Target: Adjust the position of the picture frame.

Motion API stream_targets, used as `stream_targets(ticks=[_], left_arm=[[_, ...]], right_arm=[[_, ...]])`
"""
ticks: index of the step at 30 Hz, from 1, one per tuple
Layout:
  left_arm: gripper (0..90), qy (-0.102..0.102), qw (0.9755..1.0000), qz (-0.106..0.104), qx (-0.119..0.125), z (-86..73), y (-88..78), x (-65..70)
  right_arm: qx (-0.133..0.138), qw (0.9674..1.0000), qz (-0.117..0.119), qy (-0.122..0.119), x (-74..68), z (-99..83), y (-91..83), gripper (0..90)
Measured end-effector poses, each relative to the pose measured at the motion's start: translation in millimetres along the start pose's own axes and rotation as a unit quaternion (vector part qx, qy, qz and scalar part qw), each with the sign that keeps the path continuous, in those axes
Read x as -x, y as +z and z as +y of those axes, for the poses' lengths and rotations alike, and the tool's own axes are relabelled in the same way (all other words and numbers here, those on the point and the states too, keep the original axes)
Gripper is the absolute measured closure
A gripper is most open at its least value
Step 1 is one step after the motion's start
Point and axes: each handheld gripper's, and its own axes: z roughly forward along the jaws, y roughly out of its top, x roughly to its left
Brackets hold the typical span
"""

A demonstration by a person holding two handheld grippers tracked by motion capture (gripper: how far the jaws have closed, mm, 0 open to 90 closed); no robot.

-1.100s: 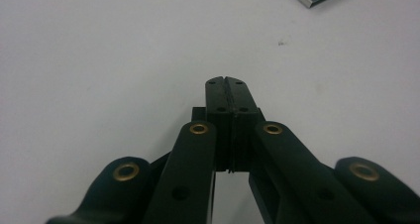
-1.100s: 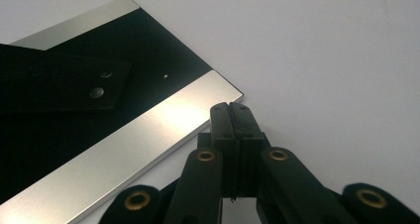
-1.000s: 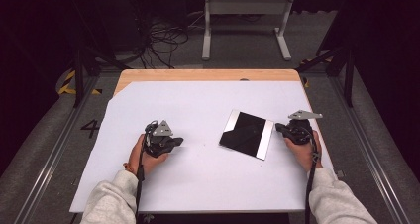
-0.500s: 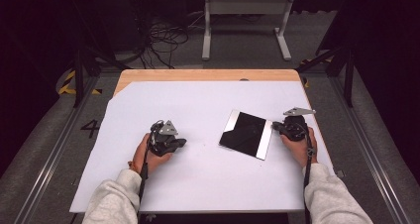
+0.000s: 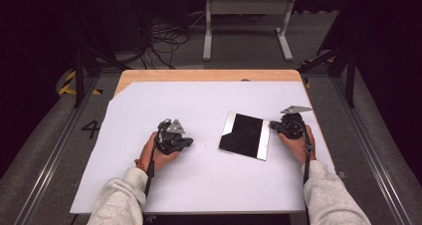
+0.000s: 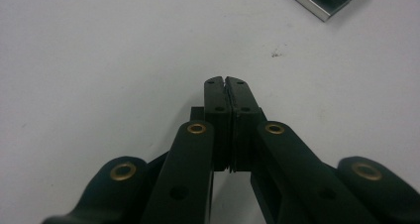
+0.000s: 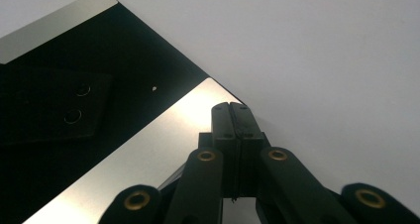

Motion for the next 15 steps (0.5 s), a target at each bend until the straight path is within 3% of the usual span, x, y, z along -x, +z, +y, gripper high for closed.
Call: stream_targets(ticks=[7,10,14,15], left_arm=[[87.6,0.002,0.9999,-0.011,0.001,0.6,0.9,1.8],[86.8,0.003,0.9997,-0.026,0.001,1.2,1.9,6.5],[86.1,0.013,0.9992,-0.037,-0.002,4.4,4.9,15.7],[86.3,0.016,0.9986,-0.051,-0.002,5.6,5.7,19.0]], right_arm=[[-0.001,0.9996,0.027,0.013,-2.9,5.7,7.7,90.0],[-0.004,0.9981,0.053,0.03,-3.7,10.1,13.0,90.0],[-0.009,0.9976,0.066,0.017,-14.8,15.7,19.3,90.0],[-0.012,0.9978,0.064,0.011,-18.6,17.9,20.8,90.0]])
